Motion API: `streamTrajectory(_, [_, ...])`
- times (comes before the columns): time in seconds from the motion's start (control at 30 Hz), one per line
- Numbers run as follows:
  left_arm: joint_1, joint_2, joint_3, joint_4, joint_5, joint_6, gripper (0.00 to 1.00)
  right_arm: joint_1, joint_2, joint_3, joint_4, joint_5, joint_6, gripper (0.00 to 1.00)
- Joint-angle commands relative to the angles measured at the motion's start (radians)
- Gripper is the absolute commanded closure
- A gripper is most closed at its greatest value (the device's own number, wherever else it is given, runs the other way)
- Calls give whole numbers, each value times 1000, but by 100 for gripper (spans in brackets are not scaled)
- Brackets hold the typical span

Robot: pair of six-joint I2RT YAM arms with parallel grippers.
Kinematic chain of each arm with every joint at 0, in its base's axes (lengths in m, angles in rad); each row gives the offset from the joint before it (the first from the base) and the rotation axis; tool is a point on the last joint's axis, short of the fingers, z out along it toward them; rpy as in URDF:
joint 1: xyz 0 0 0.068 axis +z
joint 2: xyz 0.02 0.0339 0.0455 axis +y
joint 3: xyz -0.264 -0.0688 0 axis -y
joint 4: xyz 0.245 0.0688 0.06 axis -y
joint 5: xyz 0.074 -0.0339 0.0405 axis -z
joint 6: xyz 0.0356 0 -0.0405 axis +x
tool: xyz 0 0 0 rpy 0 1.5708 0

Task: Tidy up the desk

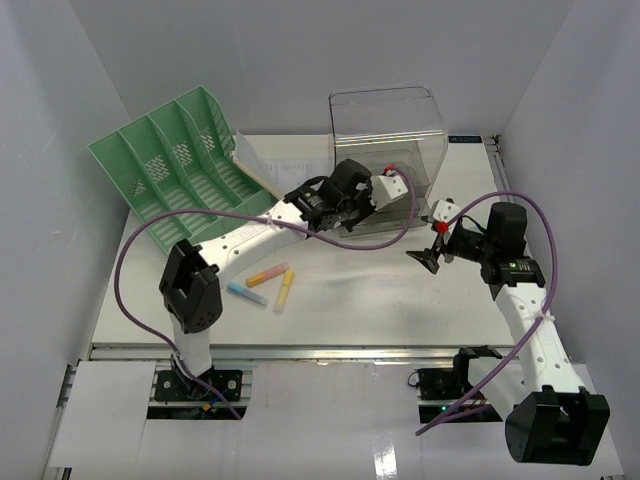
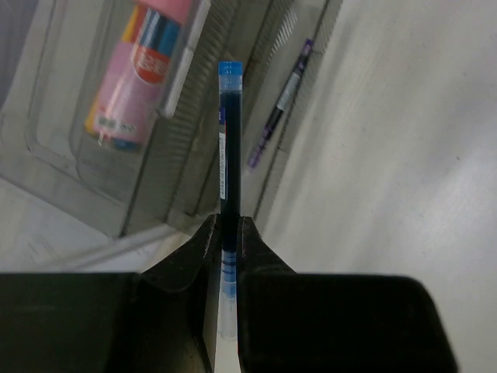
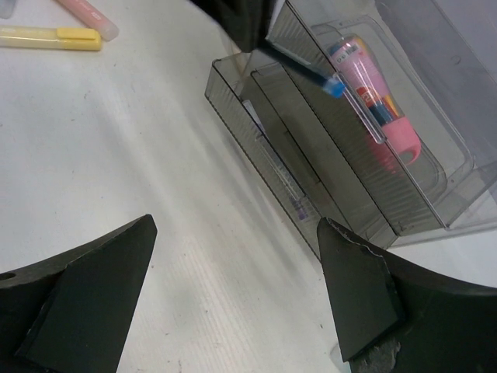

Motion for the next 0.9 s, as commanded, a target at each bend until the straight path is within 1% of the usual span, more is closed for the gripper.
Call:
streamTrajectory(0.0, [44, 123, 164, -18, 110, 124, 100, -29, 4, -3, 23, -27, -4, 9])
streamTrajectory(0.27, [59, 276, 337, -18, 130, 140, 100, -40, 19, -4, 23, -34, -3, 9])
streamTrajectory(0.33, [59, 297, 359, -17, 135, 139, 98, -41, 23, -5, 24, -35, -3, 9])
streamTrajectory(0.37, [59, 307, 368, -17, 137, 138, 95, -42, 24, -6, 24, -36, -4, 9])
streamTrajectory(0.43, [59, 325, 379, -17, 136, 128, 85, -45, 27, -8, 22, -37, -6, 9])
streamTrajectory(0.5, [59, 324, 371, -17, 136, 97, 63, -48, 30, -10, 20, -37, -9, 9])
streamTrajectory(0.53, [61, 321, 366, -15, 139, 81, 62, -48, 30, -11, 20, -37, -13, 9])
streamTrajectory(0.6, [60, 298, 349, -9, 161, 47, 46, -49, 30, -13, 13, -39, -31, 9])
streamTrajectory(0.63, [61, 285, 342, -6, 172, 17, 43, -49, 29, -12, 5, -40, -42, 8])
streamTrajectory(0.7, [59, 251, 321, 4, 193, -22, 40, -49, 29, -10, -22, -56, -80, 7])
streamTrajectory(0.87, [58, 115, 226, 35, 216, -127, 38, -49, 25, 5, -139, -101, -193, 6])
